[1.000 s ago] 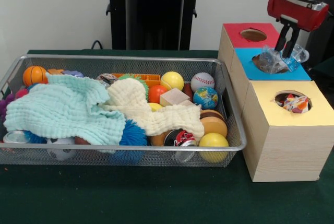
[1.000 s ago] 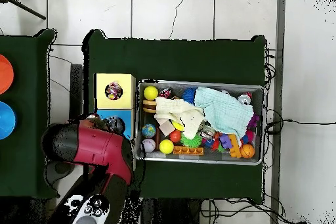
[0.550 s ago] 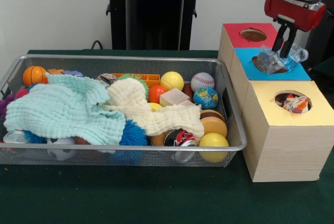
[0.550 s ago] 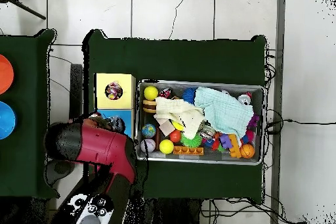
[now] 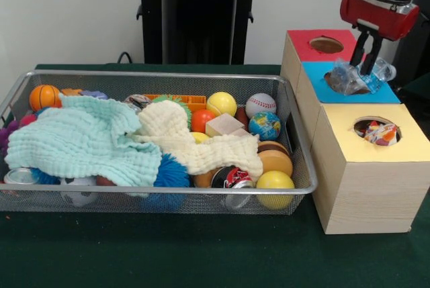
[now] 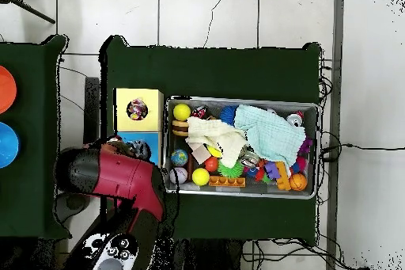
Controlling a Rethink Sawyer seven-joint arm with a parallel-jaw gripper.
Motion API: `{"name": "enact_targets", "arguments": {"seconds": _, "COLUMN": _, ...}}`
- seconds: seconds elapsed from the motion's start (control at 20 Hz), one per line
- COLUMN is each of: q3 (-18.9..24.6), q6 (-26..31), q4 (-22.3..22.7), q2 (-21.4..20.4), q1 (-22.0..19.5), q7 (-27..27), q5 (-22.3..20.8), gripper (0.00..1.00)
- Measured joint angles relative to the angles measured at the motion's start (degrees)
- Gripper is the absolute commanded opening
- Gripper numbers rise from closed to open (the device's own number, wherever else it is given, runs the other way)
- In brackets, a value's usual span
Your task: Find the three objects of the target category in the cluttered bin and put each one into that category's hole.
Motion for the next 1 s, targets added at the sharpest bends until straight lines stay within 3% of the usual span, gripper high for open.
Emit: {"name": "enact_targets", "arguments": {"seconds": 1.0, "q3": -0.9, "q6": 1.6, "q4": 0.2, "q2": 0.0, "q1": -0.2, "q7": 0.2, "q5": 0.1, "gripper": 1.0}}
